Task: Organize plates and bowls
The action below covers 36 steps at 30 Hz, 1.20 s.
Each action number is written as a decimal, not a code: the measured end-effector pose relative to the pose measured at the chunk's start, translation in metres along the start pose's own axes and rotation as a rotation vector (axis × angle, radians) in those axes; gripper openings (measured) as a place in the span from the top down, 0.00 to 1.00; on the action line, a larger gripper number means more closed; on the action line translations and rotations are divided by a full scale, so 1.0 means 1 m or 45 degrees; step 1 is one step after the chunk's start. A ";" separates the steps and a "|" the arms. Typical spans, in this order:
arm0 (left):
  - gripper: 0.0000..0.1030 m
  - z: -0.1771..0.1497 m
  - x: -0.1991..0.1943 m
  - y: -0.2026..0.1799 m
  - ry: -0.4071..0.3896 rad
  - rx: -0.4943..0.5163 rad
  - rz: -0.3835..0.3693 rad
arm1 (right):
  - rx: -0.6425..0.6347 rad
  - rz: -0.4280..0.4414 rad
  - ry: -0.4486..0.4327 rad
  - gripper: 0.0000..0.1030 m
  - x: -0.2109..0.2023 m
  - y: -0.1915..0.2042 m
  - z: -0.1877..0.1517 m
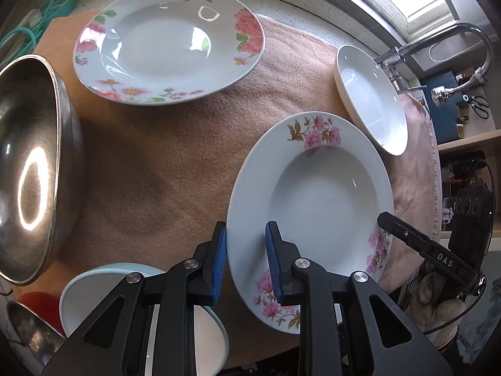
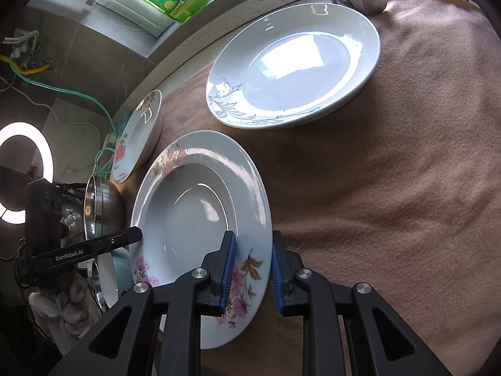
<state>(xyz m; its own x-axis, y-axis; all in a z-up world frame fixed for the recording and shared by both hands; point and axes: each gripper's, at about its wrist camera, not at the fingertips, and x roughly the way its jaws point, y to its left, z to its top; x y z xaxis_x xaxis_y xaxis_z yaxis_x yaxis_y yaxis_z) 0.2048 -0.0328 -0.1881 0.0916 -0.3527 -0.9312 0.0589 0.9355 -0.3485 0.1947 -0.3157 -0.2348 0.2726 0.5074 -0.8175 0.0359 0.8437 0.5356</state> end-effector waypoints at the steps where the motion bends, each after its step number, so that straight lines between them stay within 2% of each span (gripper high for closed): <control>1: 0.78 -0.001 0.000 -0.001 0.002 0.000 0.000 | 0.001 0.000 -0.001 0.81 -0.001 -0.001 -0.001; 26: 0.78 -0.014 0.007 -0.028 0.062 0.190 0.042 | 0.080 -0.030 -0.041 0.81 -0.023 -0.015 -0.037; 36: 0.78 -0.016 0.013 -0.033 0.084 0.219 0.048 | 0.110 -0.033 -0.030 0.81 -0.025 -0.020 -0.054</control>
<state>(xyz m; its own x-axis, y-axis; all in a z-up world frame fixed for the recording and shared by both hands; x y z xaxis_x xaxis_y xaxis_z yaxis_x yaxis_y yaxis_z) 0.1887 -0.0678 -0.1904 0.0317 -0.3096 -0.9503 0.2261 0.9284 -0.2949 0.1355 -0.3358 -0.2362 0.2927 0.4804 -0.8267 0.1260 0.8377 0.5314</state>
